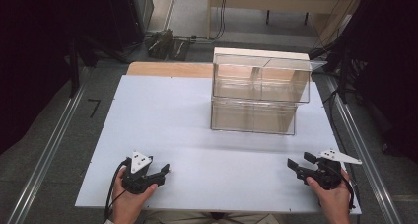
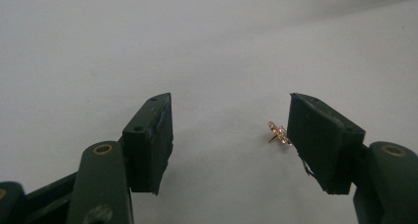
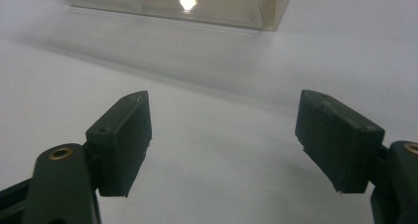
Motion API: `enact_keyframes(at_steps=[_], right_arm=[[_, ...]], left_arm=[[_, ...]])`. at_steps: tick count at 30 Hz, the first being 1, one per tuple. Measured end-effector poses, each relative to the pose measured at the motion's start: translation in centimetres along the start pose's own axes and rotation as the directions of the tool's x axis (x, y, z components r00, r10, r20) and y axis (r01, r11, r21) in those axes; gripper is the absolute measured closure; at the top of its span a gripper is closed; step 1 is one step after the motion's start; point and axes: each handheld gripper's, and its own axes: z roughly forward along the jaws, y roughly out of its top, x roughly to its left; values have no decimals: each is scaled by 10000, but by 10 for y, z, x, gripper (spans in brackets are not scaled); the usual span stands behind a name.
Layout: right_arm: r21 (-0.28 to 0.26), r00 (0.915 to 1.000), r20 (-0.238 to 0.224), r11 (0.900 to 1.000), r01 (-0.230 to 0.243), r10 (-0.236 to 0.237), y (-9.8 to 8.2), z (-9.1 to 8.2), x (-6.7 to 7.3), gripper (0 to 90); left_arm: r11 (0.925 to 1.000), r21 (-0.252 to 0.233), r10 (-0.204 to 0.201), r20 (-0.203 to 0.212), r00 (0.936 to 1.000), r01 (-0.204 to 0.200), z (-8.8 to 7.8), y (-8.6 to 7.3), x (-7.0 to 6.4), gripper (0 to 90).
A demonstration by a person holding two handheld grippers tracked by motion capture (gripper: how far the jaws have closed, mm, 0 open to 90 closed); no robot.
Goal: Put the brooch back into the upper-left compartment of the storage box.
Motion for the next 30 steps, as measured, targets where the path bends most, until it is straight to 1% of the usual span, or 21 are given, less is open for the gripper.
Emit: enact_keyframes(at_steps=[2,3,4,6,8,9,16,19,24,26,27,28,30], right_arm=[[-1,10000,-1,10000,1,-1,0,0,0,205],[0,10000,3,10000,9,-9,0,0,0,205],[-1,10000,3,10000,15,-15,0,0,0,205],[3,10000,6,10000,21,-21,0,0,0,205],[1,10000,3,10000,18,-18,0,0,0,205],[7,10000,-2,10000,22,-22,0,0,0,205],[20,10000,-11,10000,22,-22,0,0,0,205],[32,10000,-13,10000,15,-15,0,0,0,206],[41,10000,-18,10000,24,-24,0,0,0,206],[34,10000,-26,10000,43,-42,0,0,0,206],[35,10000,-21,10000,43,-43,0,0,0,206],[35,10000,-21,10000,43,-43,0,0,0,206],[34,10000,-8,10000,42,-42,0,1,0,206]], left_arm=[[10000,-7,22,8,10000,-22,1,0,-1,378],[10000,3,10,108,9999,-10,1,0,-1,385],[10000,3,10,108,9999,-10,1,0,-1,392],[10000,35,48,165,9999,-49,2,0,-3,413],[9998,105,162,199,9997,-164,2,0,-4,416],[9998,118,149,262,9995,-152,3,0,-5,425],[9995,172,258,346,9991,-264,4,0,-6,483],[9991,183,381,389,9985,-388,4,-1,-7,528],[9982,275,524,547,9971,-539,5,-1,-8,560],[9980,306,531,699,9961,-553,5,-1,-8,595],[9977,347,548,780,9954,-576,5,-1,-9,648],[9975,369,573,842,9948,-606,6,-1,-9,648],[9974,346,602,954,9936,-638,6,-1,-10,688]])
